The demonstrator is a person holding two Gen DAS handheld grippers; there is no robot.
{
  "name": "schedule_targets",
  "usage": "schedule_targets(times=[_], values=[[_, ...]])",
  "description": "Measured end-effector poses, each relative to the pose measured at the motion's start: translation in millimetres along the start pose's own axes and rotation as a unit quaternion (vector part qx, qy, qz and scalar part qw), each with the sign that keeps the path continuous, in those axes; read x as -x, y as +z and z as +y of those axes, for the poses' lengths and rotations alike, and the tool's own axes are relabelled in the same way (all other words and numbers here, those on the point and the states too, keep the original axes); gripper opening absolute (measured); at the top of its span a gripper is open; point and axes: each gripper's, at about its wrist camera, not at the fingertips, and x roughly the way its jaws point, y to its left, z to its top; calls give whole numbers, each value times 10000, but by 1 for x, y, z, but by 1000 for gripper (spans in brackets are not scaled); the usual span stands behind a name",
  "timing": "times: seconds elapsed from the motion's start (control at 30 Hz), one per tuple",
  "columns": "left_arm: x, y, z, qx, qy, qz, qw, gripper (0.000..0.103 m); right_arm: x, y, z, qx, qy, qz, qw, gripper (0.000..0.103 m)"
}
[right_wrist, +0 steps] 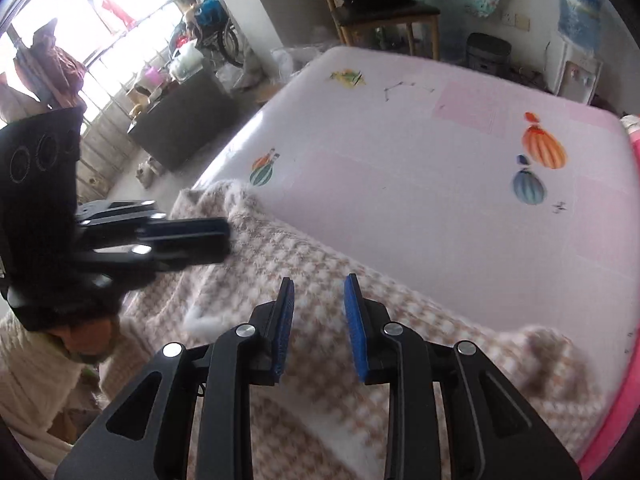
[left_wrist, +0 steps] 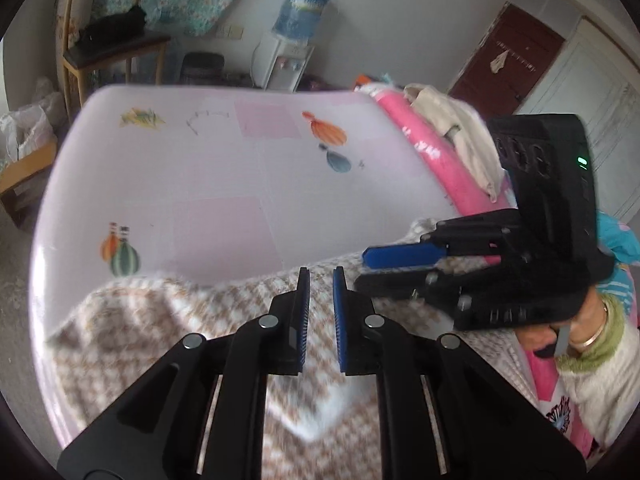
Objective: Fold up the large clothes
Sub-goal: 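Lift the collar edge with both tools and fold it over toward the hem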
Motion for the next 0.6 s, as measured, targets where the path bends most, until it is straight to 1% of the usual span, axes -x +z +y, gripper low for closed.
schedule_targets(times=[0.03, 0.07, 0.1, 0.13, 0.2, 0.3, 0.4, 0.47, 0.5, 0.53, 0.6], values=[[-13, -3, 2, 25, 29, 170, 9998, 11, -11, -7, -2, 44, -35, 162, 9999, 26], [-24, -8, 4, -16, 126, 374, 9992, 11, -14, -16, -3, 113, -38, 139, 9998, 26], [-33, -17, 5, -108, 280, 605, 9977, 10, -8, -26, -3, 261, -10, 23, 9997, 26], [-36, -24, 6, -221, 358, 681, 9968, 10, -3, -33, -4, 362, -18, 43, 9993, 26], [-26, -34, 5, -466, 391, 570, 9965, 10, 8, -50, -15, 426, -35, 171, 9989, 26], [-9, -42, 9, -603, 507, 657, 9947, 10, 28, -76, -40, 538, -15, 300, 9981, 26], [8, -44, 8, -759, 684, 645, 9927, 10, 54, -85, -60, 205, 81, 335, 9992, 25], [22, -43, -1, -970, 857, 460, 9905, 10, 69, -86, -60, 220, -137, 175, 9995, 25], [26, -39, -6, -1077, 808, 343, 9903, 11, 74, -83, -57, 260, -186, 46, 9995, 26], [30, -37, -14, -1174, 663, 215, 9906, 11, 78, -81, -52, 283, -120, -72, 9995, 26], [28, -32, -27, -1206, 416, 130, 9917, 12, 76, -78, -39, 391, -19, -258, 9989, 26]])
